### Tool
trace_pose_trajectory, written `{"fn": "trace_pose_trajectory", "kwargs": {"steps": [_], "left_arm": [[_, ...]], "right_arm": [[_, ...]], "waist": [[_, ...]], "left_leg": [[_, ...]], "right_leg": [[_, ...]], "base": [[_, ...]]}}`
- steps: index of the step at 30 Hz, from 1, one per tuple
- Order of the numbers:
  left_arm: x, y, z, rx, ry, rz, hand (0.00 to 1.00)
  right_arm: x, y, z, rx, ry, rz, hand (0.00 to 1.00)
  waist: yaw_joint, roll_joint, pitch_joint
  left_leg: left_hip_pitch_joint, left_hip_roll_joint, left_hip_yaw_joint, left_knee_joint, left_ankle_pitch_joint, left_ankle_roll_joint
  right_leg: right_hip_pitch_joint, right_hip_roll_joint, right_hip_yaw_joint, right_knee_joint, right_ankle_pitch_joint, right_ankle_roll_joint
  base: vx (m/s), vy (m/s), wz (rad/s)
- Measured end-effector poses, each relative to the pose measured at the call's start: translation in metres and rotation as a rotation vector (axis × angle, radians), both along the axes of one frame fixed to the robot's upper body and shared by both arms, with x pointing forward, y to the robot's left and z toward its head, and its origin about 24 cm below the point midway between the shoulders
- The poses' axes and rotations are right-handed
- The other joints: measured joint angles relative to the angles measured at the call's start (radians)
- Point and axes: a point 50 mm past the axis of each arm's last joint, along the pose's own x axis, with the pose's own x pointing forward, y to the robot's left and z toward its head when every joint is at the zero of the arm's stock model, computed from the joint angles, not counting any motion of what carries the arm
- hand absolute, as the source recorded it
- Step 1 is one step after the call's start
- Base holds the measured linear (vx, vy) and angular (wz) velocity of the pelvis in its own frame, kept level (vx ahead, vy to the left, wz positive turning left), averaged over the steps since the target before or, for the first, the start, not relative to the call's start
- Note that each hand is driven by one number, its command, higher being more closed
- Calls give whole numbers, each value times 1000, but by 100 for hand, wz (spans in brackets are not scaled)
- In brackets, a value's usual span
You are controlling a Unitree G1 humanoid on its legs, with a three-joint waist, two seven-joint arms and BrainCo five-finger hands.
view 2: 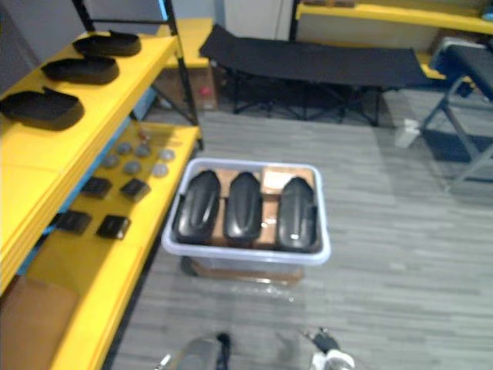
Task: Walk over and take plastic housings, then place them on the shelf
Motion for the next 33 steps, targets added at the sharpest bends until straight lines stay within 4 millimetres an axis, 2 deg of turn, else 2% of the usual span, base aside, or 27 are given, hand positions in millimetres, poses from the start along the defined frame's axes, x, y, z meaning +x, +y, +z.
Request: {"fn": "trace_pose_trajectory", "kwargs": {"steps": [1,2,3,5,6,7,8,9,11,12,14,16,19,23,24,28,29,30,33], "left_arm": [[4,-1,1,18,-4,-51,0],[5,2,1,31,-6,-67,0],[13,8,4,61,-36,-95,0],[32,12,9,94,-91,-112,0],[44,14,12,113,-130,-126,0],[50,16,15,127,-144,-144,0],[59,16,17,137,-167,-157,0],[64,11,18,133,-174,-163,0],[63,-8,14,87,-168,-164,0],[62,-19,11,56,-162,-154,0],[61,-20,11,57,-158,-173,0],[60,-20,10,60,-149,-179,0],[61,-16,10,80,-131,-178,0],[66,-8,12,119,-123,-214,0],[69,-6,13,138,-123,-239,0],[75,-2,16,155,-123,-244,0],[75,-2,16,155,-123,-244,0],[76,-1,16,156,-123,-240,0],[72,6,16,166,-102,-254,0]], "right_arm": [[1,4,0,-2,-11,55,0],[-2,7,-1,2,-11,77,0],[-10,11,-4,8,3,120,0],[-12,14,-4,4,-2,185,0],[-9,17,-3,0,-21,220,0],[-8,19,-2,-5,-29,245,0],[-6,23,-1,-12,-48,289,0],[-4,21,0,-31,-51,326,0],[5,16,5,-75,-89,395,0],[10,14,8,-111,-116,462,0],[11,17,9,-131,-127,560,0],[8,22,9,-121,-138,665,0],[12,40,20,-78,-271,870,0],[25,92,47,84,-467,1233,0],[28,114,58,174,-509,1364,0],[33,181,102,591,-466,1704,0],[32,188,108,654,-448,1738,0],[30,203,125,771,-421,1840,0],[28,227,159,1003,-383,1925,0]], "waist": [[-14,3,1],[-16,2,0],[-24,-4,-4],[-38,-11,-8],[-51,-9,-7],[-51,-15,-8],[-52,-43,-7],[-54,-54,-14],[-51,-9,-19],[-54,4,-15],[-54,22,-21],[-55,18,-18],[-55,3,-12],[-51,-36,-13],[-37,-49,-13],[11,-77,-17],[18,-80,-19],[32,-82,-21],[60,-88,-24]], "left_leg": [[45,2,-19,-33,5,10],[63,4,-33,-43,9,4],[79,14,-55,-47,13,3],[90,46,-103,-47,17,-4],[89,69,-136,-47,26,-23],[90,69,-143,-47,29,-29],[96,50,-166,-45,24,-47],[110,44,-186,-50,11,-68],[108,64,-196,-64,21,-85],[112,75,-196,-80,21,-85],[112,82,-196,-84,26,-93],[128,82,-192,-83,37,-95],[150,67,-191,-72,43,-87],[148,41,-208,-73,44,-86],[145,33,-221,-72,44,-86],[129,15,-274,-75,46,-83],[126,12,-275,-75,47,-82],[124,9,-277,-78,47,-81],[117,0,-312,-77,53,-80]], "right_leg": [[-49,-26,-25,142,-37,-16],[-54,-34,-55,168,-55,-23],[-70,-35,-109,170,-74,-44],[-113,12,-126,99,-76,-50],[-132,67,-125,-22,-36,-46],[-135,89,-116,-103,20,-55],[-145,104,-93,-231,216,-78],[-141,95,-114,-231,230,-90],[-123,123,-115,-279,235,-95],[-101,145,-121,-336,249,-98],[-76,163,-129,-386,259,-101],[-57,166,-128,-392,259,-101],[-34,159,-112,-393,259,-100],[-32,134,-114,-394,264,-92],[-32,127,-118,-395,267,-89],[-27,107,-158,-404,274,-78],[-29,103,-166,-403,276,-76],[-30,99,-171,-403,278,-73],[-24,90,-196,-403,280,-72]], "base": [[297,52,23],[240,11,61],[101,-64,76],[-19,-100,74],[-92,-61,57],[-111,-85,63],[16,-144,51],[61,-168,38],[188,-121,9],[207,-103,5],[178,-107,5],[138,-54,-2],[70,15,-12],[-9,61,6],[-44,48,19],[-61,29,30],[-59,26,36],[-45,25,21],[-87,3,23]]}}
